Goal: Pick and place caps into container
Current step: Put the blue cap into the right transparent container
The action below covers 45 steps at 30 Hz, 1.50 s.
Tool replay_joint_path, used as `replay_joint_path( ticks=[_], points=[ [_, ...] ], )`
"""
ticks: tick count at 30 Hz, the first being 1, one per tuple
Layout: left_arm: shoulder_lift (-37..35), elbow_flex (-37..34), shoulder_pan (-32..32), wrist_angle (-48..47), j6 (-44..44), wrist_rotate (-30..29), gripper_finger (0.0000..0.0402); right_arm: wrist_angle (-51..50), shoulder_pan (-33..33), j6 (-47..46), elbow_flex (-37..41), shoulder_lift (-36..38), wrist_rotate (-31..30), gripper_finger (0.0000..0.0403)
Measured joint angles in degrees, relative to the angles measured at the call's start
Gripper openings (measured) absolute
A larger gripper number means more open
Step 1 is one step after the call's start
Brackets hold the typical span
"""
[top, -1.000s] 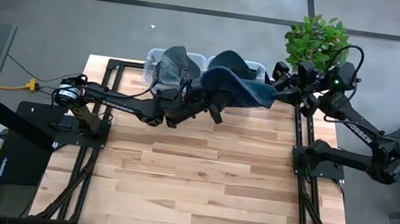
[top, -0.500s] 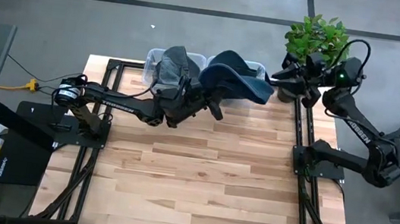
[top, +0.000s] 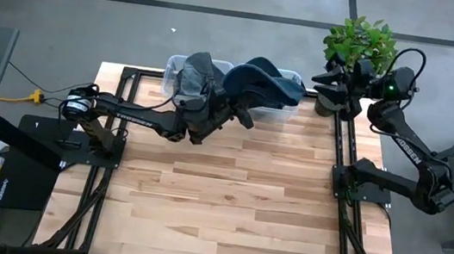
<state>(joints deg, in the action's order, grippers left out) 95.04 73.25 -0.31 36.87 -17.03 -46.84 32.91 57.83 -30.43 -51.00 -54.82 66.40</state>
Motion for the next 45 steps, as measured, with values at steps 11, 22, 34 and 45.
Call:
replay_joint_path(
  ticks=[11, 22, 34, 45],
  points=[
    [-3.1, 0.0, 0.8, -10.9, -8.2, 3.5, 0.0000, -25.4, -3.9, 23.5, -8.8, 2.5, -10.3, 0.0200],
    [-5.5, -0.1, 6.7, -20.6, -18.3, 17.8, 0.0000, -70.2, -26.8, 61.4, -26.8, 0.0, -52.6, 0.0245],
    [-5.6, 0.0, 9.5, -20.9, -21.3, 25.4, 0.0000, -74.4, -46.9, 68.3, -25.8, -5.3, -82.9, 0.0245],
    [-5.6, 0.0, 9.3, -21.2, -21.7, 28.9, 0.0000, -64.9, -51.9, 69.9, -25.7, -11.6, -89.3, 0.0245]
  ],
)
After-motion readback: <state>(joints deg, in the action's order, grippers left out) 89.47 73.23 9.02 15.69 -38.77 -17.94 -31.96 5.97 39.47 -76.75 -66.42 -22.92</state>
